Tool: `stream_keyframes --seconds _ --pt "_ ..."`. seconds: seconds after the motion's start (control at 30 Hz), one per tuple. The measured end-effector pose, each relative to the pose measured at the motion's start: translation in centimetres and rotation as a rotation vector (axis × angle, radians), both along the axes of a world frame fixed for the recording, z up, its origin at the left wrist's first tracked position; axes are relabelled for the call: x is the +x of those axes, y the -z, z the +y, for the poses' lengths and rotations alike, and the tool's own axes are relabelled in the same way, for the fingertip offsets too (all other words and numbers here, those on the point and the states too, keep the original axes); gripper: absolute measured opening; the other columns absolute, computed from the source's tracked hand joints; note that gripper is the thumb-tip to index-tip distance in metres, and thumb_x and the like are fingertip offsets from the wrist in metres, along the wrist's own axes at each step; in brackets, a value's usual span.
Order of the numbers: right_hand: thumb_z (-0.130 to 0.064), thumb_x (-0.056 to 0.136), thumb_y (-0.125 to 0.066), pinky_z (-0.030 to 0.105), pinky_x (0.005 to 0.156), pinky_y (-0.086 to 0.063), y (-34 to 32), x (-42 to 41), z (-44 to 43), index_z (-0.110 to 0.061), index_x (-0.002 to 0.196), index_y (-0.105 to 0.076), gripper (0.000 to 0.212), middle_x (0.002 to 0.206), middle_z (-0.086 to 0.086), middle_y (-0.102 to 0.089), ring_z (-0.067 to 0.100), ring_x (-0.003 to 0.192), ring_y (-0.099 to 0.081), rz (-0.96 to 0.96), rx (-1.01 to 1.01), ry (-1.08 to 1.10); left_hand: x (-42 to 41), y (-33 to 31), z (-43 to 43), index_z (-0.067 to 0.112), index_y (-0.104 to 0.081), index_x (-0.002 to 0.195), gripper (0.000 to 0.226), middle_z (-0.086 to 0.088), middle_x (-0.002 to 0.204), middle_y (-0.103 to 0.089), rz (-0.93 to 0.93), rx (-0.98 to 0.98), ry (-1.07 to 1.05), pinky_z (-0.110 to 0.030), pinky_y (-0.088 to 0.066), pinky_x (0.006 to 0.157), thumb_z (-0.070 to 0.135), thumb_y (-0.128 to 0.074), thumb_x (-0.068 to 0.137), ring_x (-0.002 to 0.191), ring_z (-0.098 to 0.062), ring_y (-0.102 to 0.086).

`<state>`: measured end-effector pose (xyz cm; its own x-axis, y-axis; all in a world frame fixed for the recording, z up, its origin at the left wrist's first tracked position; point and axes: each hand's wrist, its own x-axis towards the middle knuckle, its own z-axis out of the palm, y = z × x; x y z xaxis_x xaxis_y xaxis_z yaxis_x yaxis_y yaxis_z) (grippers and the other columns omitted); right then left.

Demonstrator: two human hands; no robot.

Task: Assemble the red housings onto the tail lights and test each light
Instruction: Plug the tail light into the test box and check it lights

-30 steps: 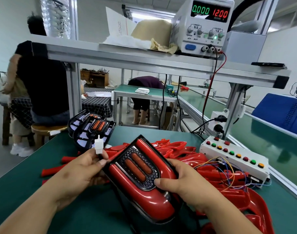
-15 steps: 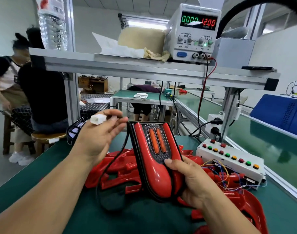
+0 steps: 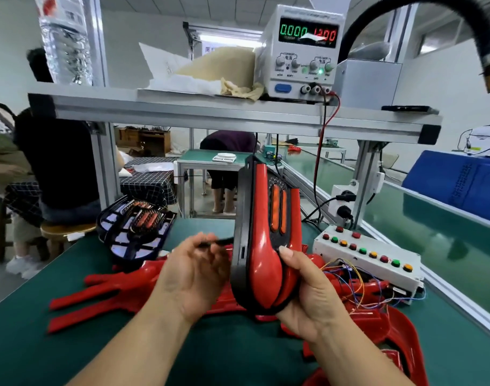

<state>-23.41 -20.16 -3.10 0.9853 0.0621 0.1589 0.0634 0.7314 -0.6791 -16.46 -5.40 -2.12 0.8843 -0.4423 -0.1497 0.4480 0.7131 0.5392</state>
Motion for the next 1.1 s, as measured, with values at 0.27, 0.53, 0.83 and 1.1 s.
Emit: stream_keyframes --seconds 0.27,0.53,0.83,1.1 --pt "-0.01 0.06 -0.072 0.046 0.067 -0.059 0.3 0.3 -0.7 -0.003 0.126 -0.058 0.068 0.104 0.023 -0.071 0.034 0.081 -0.072 0.119 -0.127 0.041 -2.1 3.0 0.5 0.019 -0.064 0.091 0.017 0.002 0.069 -0.07 -0.103 0.475 -0.021 -0.021 -0.046 0.05 0.015 -0.049 0.098 0.05 -0.007 -0.062" --pt "0.004 0.06 -0.073 0.042 0.063 -0.059 0.5 0.4 -0.8 -0.002 0.1 -0.072 0.041 0.094 0.025 -0.071 0.033 0.071 -0.071 0.076 -0.25 0.057 -2.7 3.1 0.2 0.002 -0.076 0.09 0.027 -0.02 0.093 -0.073 -0.111 0.456 0.022 -0.034 -0.057 0.067 0.01 -0.05 0.092 0.073 -0.024 -0.065" --pt "-0.013 0.049 -0.09 0.04 0.072 -0.059 -0.7 -0.7 -1.1 -0.003 0.102 -0.073 0.056 0.094 0.02 -0.073 0.03 0.08 -0.073 -0.204 -0.148 -0.128 -2.4 2.7 0.7 -0.008 -0.059 0.125 0.051 -0.03 0.128 -0.059 -0.093 0.047 0.334 -0.054 -0.045 0.102 0.025 -0.048 0.088 0.108 -0.041 -0.063" --pt "-0.003 0.063 -0.079 0.041 0.067 -0.058 0.2 0.5 -0.8 -0.003 0.123 -0.058 0.063 0.106 0.025 -0.07 0.035 0.082 -0.072 -0.001 -0.295 0.198 -2.3 2.7 0.2 0.012 -0.066 0.11 0.047 -0.004 0.095 -0.07 -0.253 0.176 -0.221 -0.045 -0.045 0.096 0.049 -0.055 0.083 0.091 -0.021 -0.064"
